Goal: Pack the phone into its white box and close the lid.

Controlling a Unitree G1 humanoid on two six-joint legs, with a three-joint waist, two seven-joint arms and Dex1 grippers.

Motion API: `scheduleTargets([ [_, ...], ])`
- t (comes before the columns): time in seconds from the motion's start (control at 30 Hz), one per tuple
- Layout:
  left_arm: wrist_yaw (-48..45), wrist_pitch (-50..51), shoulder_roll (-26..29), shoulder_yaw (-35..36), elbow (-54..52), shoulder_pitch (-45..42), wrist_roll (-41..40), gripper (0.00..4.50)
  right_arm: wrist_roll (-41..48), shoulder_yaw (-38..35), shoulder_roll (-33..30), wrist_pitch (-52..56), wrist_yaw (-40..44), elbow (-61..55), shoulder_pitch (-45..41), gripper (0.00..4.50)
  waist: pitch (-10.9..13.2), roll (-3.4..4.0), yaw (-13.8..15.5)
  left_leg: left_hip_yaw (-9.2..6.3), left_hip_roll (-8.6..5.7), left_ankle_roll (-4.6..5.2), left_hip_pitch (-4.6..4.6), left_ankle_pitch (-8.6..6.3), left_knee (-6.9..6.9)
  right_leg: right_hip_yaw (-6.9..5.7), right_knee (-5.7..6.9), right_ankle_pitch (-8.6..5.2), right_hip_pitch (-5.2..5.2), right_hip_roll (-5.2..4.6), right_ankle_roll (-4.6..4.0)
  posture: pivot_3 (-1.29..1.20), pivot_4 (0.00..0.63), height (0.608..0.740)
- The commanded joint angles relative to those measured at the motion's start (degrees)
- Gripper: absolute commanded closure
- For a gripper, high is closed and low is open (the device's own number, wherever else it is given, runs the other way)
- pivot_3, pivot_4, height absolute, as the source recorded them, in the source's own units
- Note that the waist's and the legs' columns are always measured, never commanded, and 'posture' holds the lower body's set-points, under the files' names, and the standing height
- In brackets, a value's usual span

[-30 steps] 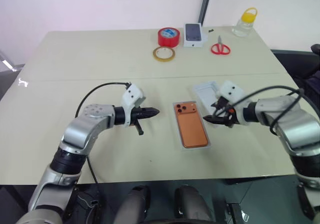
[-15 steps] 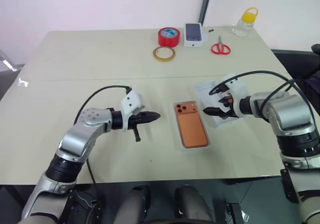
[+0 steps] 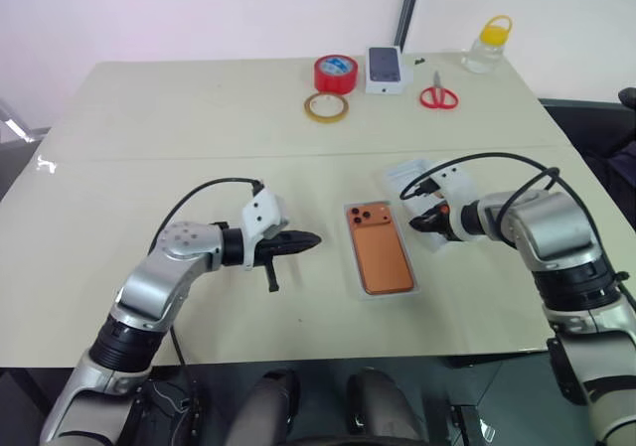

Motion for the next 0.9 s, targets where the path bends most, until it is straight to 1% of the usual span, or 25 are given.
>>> scheduleTargets([
  [0.03, -0.3, -0.9, 0.4, 0.2, -2.3, 0.5, -0.5, 4.50, 0.4, -1.1, 0.4, 1.6, -1.3, -0.8, -1.6, 4.46, 0.0, 0.00, 0.0, 0.00, 0.00, 0.00, 0.00, 0.00, 0.00, 0.00, 0.00, 0.00, 0.00, 0.00, 0.00, 0.00, 0.150, 0.740],
  [0.13, -0.1, -0.8, 0.4, 0.5, -2.5, 0.8, -0.5, 4.50, 1.4, -2.9, 1.0, 3.2, -2.1, -1.4, -2.4, 4.46, 0.0, 0.00, 0.0, 0.00, 0.00, 0.00, 0.00, 0.00, -0.02, 0.00, 0.00, 0.00, -0.02, 0.00, 0.00, 0.00, 0.150, 0.740],
  [0.2, 1.8, -1.2, 0.0, 2.2, -1.5, 1.1, -0.2, 4.50, 2.4, -7.5, 2.4, 3.7, -3.2, -1.6, -4.7, 4.46, 0.0, 0.01, -0.1, 0.00, 0.00, 0.00, 0.00, 0.00, -0.02, 0.00, 0.00, 0.00, -0.01, 0.00, 0.00, 0.00, 0.150, 0.740],
  [0.3, 6.8, -0.3, -1.5, 7.1, 2.0, 0.3, -0.8, 4.50, 6.4, -16.3, 5.7, 8.6, -3.0, -3.3, -8.7, 4.46, 0.0, 0.07, -0.3, 0.01, 0.00, 0.00, 0.00, 0.00, -0.02, 0.02, 0.03, 0.00, -0.03, 0.01, 0.00, 0.00, 0.150, 0.740],
  [0.4, 10.2, -0.2, -2.9, 11.5, 5.1, -1.1, -2.2, 4.50, 13.7, -25.4, 11.0, 16.1, -2.7, -4.6, -11.7, 4.46, 0.0, 0.07, -0.2, 0.00, 0.03, 0.00, 0.00, 0.00, -0.05, 0.00, 0.05, 0.00, -0.06, 0.05, 0.00, 0.00, 0.150, 0.740],
  [0.47, 11.8, 0.2, -3.4, 13.8, 6.9, -2.3, -3.0, 4.50, 22.5, -28.9, 13.8, 16.7, -5.0, -5.1, -11.5, 4.46, 0.0, 0.05, 0.0, -0.02, 0.04, 0.00, 0.00, 0.00, -0.04, -0.01, 0.03, 0.00, -0.04, 0.05, 0.00, 0.00, 0.150, 0.740],
  [0.5, 12.2, 0.1, -3.3, 14.4, 7.8, -2.9, -2.9, 4.50, 29.7, -30.4, 16.0, 16.7, -8.7, -4.6, -10.7, 4.46, 0.0, 0.05, 0.0, -0.02, 0.03, 0.01, 0.00, 0.00, -0.02, -0.01, 0.02, 0.00, -0.02, 0.05, 0.00, 0.00, 0.150, 0.740],
  [0.57, 12.2, -0.8, -2.8, 14.4, 8.9, -3.8, -2.1, 4.50, 43.6, -31.1, 19.4, 16.7, -16.9, -4.6, -8.3, 4.46, 0.0, 0.05, -0.1, -0.01, 0.02, 0.01, 0.00, 0.00, -0.02, -0.01, 0.03, 0.00, -0.01, 0.02, 0.00, 0.00, 0.150, 0.740],
  [0.67, 11.3, -2.1, -2.1, 12.5, 9.8, -4.4, -0.5, 4.50, 65.5, -31.2, 24.2, 16.7, -34.3, -2.6, -4.2, 4.46, 0.0, 0.06, -0.3, -0.01, 0.02, 0.00, -0.01, 0.00, -0.03, 0.00, 0.04, 0.00, -0.03, 0.01, 0.00, 0.00, 0.150, 0.740],
  [0.7, 11.0, -2.5, -2.0, 11.9, 9.8, -4.5, -0.1, 4.50, 80.0, -25.5, 21.7, 9.5, -44.7, -3.3, -0.9, 4.46, 0.0, 0.07, -0.2, 0.01, 0.01, 0.00, -0.01, 0.01, -0.03, 0.01, 0.04, 0.00, -0.03, 0.00, 0.00, 0.00, 0.150, 0.740],
  [0.73, 10.6, -2.8, -1.9, 11.2, 9.8, -4.5, 0.2, 4.50, 90.3, -21.1, 20.9, 3.1, -52.9, -4.6, 2.4, 4.46, 0.0, 0.07, -0.1, 0.00, 0.02, 0.01, -0.01, 0.01, -0.02, 0.00, 0.04, 0.00, -0.03, -0.01, 0.00, 0.00, 0.150, 0.740],
  [0.77, 10.3, -3.1, -1.9, 10.6, 9.8, -4.5, 0.5, 4.50, 96.5, -17.9, 20.9, -1.9, -58.7, -6.3, 5.3, 4.46, 0.0, 0.06, -0.2, 0.00, 0.01, 0.01, -0.01, 0.01, -0.02, -0.02, 0.02, 0.00, 0.00, -0.04, 0.00, 0.00, 0.150, 0.740],
  [0.8, 10.0, -3.3, -1.9, 9.9, 9.6, -4.4, 0.8, 4.50, 99.3, -15.9, 21.9, -5.9, -63.3, -8.3, 8.2, 4.46, 0.0, 0.06, -0.4, 0.00, 0.01, 0.01, -0.01, 0.01, -0.02, -0.02, 0.01, 0.00, 0.00, -0.04, 0.00, 0.00, 0.150, 0.740],
  [0.9, 8.8, -3.7, -2.2, 8.3, 8.7, -4.1, 1.1, 4.50, 99.5, -13.2, 26.2, -12.9, -71.7, -14.0, 15.0, 4.46, 0.0, 0.07, -0.7, 0.00, 0.03, 0.02, -0.01, 0.01, -0.03, 0.00, 0.03, 0.00, -0.02, -0.01, 0.00, 0.00, 0.150, 0.740],
])
